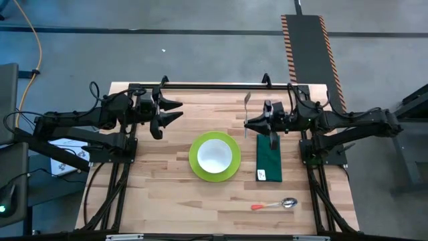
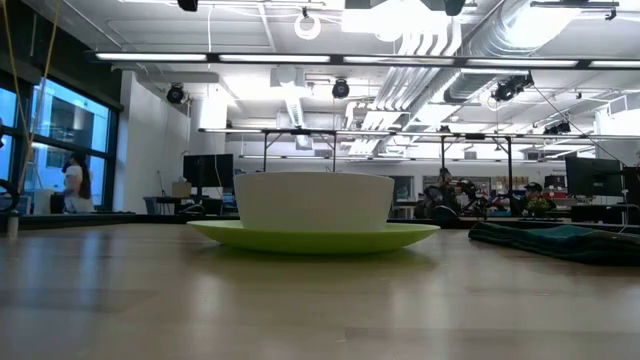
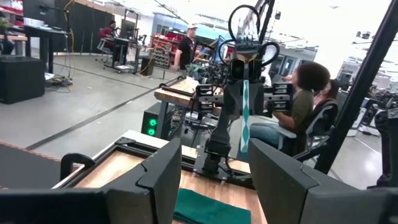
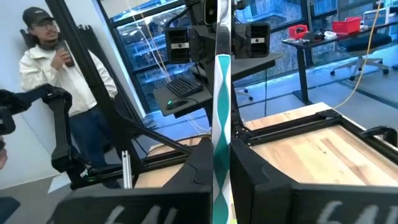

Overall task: Set table place
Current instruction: Put the fork to the right of the green plate

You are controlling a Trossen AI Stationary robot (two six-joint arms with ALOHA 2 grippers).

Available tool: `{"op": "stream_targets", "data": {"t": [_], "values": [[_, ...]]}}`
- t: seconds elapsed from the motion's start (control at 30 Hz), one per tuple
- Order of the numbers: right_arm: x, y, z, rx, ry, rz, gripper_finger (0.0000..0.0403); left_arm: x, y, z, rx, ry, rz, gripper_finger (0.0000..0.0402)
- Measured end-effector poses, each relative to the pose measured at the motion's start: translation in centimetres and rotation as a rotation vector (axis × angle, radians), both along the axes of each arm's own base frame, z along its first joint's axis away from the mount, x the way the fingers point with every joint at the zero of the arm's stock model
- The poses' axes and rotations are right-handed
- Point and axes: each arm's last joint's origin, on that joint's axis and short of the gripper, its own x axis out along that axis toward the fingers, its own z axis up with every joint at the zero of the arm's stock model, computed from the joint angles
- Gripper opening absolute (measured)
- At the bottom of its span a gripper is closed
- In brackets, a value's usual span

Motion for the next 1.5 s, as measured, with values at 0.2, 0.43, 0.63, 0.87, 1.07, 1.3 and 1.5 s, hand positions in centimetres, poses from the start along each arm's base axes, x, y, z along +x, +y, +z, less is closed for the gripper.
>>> {"op": "stream_targets", "data": {"t": [0.2,0.43,0.63,0.87,1.07,1.3,1.5], "values": [[0.0,0.1,0.1,-0.008,-0.009,0.021,0.0000,0.0,0.0,0.0,0.000,0.001,0.000,0.0175],[0.0,0.1,0.1,-0.008,-0.009,0.023,0.0000,0.0,0.0,0.0,0.000,0.002,0.001,0.0175],[0.0,0.1,0.1,-0.019,-0.008,0.023,0.0000,0.0,0.0,0.0,-0.001,0.003,0.002,0.0175],[0.0,0.1,0.1,-0.019,-0.008,0.023,0.0000,0.0,0.0,0.0,-0.001,0.004,0.002,0.0175],[0.0,0.0,-0.5,0.095,0.054,0.020,0.0000,0.0,0.0,0.0,-0.001,0.004,0.002,0.0175],[-0.4,-0.1,-3.3,0.326,0.340,-0.093,0.0000,0.0,0.0,0.0,-0.002,0.005,0.014,0.0175],[-0.2,0.4,-5.9,0.493,0.562,-0.226,0.0000,0.0,0.0,0.0,-0.002,0.005,0.014,0.0175]]}}
